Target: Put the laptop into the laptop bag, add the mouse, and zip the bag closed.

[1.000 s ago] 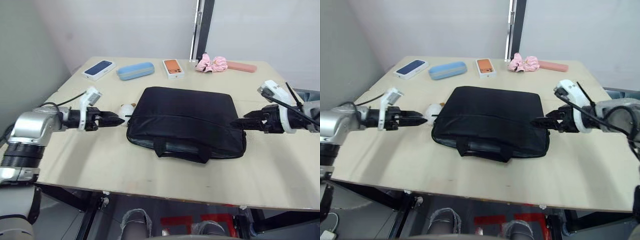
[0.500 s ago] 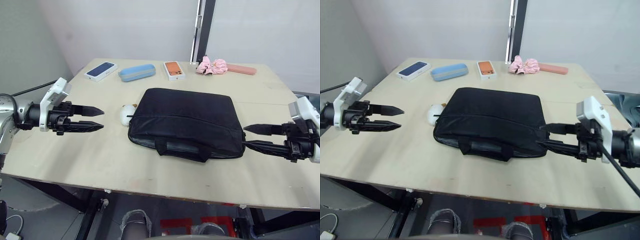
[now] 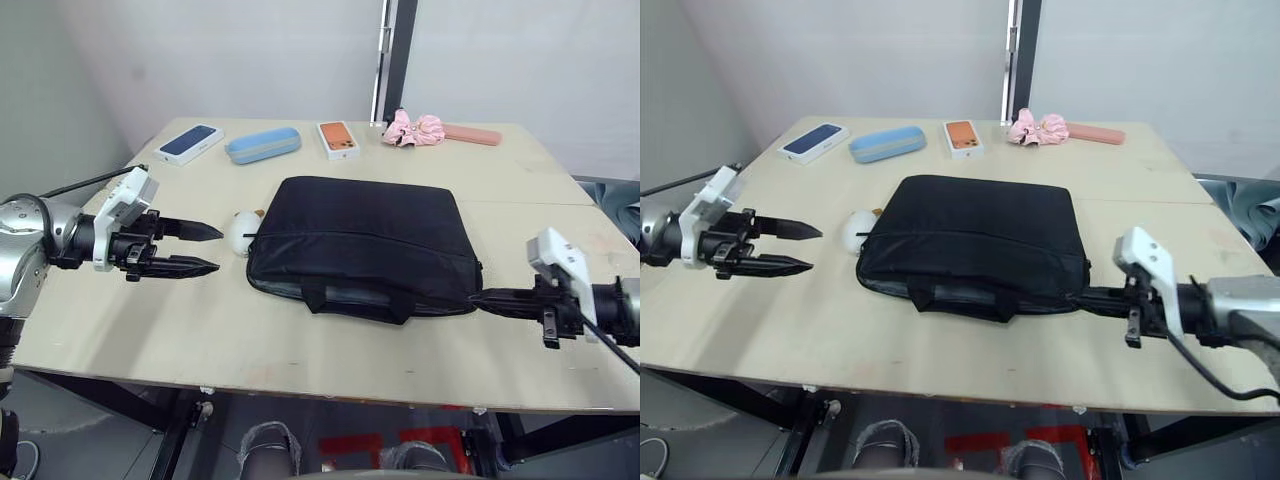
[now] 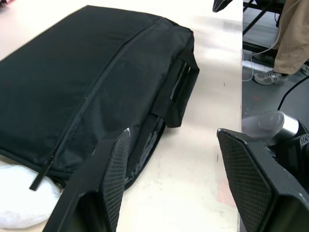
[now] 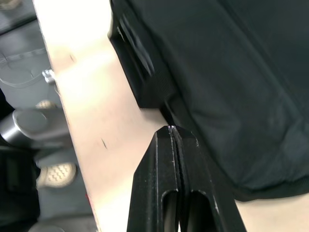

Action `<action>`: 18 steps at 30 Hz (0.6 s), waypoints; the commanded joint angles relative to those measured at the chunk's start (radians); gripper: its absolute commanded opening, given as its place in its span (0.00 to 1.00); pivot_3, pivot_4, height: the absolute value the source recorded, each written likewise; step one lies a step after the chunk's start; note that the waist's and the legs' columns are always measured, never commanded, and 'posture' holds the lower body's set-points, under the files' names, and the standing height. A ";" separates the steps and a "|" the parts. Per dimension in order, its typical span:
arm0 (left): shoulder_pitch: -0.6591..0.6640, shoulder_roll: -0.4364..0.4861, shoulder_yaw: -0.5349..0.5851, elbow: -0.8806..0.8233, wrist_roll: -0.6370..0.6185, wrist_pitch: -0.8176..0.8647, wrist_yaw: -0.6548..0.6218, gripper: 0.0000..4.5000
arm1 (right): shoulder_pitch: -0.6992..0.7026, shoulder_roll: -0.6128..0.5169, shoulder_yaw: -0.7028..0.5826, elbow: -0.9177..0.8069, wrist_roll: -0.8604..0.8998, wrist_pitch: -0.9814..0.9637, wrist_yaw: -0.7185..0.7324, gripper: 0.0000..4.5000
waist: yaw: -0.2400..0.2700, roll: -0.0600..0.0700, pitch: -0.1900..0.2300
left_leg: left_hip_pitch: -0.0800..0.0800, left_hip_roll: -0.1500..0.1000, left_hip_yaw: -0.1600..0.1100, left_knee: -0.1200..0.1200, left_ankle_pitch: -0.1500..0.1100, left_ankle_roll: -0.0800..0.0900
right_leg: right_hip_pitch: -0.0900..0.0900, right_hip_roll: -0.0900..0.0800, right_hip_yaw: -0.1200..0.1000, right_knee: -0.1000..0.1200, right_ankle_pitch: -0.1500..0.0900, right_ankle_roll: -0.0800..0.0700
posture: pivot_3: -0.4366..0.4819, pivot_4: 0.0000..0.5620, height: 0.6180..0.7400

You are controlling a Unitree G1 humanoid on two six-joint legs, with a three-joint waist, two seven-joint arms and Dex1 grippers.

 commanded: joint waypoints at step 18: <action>-0.053 0.007 -0.061 0.039 -0.046 -0.062 -0.044 0.67 | -0.125 0.219 0.347 0.115 -0.205 -0.152 -0.157 0.01 | -0.014 -0.002 -0.001 | 0.000 0.001 0.001 0.000 0.000 -0.001 | -0.001 0.001 0.002 0.002 0.000 0.000 | 0.48 0.27 1.00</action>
